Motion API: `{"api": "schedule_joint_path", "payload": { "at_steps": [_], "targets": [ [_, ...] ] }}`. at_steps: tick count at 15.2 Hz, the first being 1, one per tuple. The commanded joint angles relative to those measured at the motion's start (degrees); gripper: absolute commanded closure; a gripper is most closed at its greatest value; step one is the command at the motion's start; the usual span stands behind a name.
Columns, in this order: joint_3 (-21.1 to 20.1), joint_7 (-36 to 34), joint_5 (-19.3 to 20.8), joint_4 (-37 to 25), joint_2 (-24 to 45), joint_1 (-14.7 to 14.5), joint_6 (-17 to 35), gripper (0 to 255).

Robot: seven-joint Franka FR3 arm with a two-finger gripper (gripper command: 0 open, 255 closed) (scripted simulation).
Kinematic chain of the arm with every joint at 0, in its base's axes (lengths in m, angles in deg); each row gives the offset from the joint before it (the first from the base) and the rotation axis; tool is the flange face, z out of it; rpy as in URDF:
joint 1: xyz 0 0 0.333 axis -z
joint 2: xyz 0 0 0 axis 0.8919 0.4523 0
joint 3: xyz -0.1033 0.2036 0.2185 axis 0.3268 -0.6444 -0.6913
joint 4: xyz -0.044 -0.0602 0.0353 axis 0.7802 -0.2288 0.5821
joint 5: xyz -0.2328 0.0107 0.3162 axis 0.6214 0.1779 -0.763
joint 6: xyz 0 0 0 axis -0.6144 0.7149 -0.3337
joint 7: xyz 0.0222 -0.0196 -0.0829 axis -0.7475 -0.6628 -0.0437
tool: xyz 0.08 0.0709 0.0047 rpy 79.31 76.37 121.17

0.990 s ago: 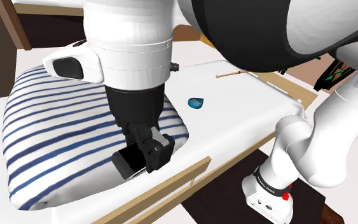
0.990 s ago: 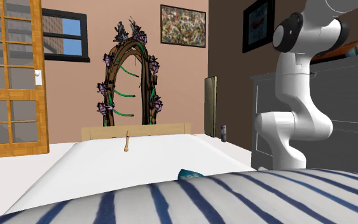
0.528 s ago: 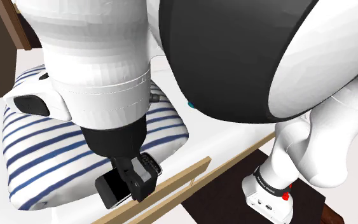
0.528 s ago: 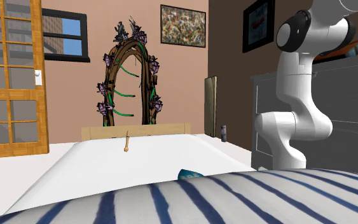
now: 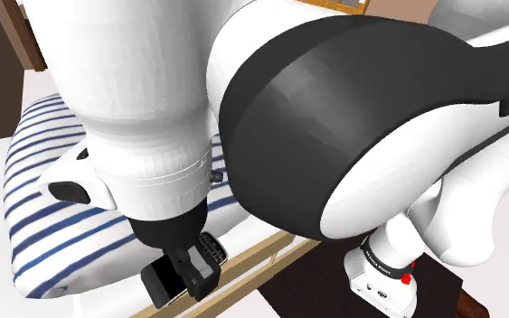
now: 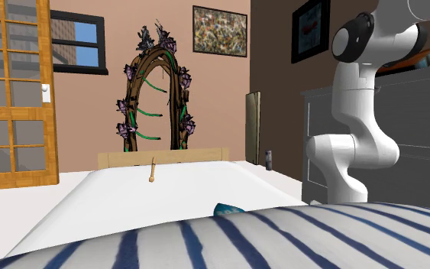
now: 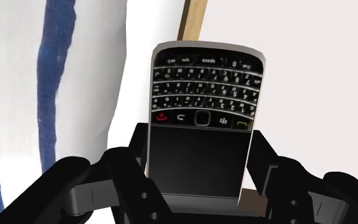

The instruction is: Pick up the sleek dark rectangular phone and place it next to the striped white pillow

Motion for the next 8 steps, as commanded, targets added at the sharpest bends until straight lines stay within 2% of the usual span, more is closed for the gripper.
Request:
{"api": "schedule_joint_path", "payload": {
  "at_steps": [1,8],
  "targets": [
    [-0.01,0.0,0.04,1.27,0.18,-0.02,1.48,255],
    [-0.04,0.0,0.25,5.8,0.94,-0.08,6.73,255]
  ]
}}
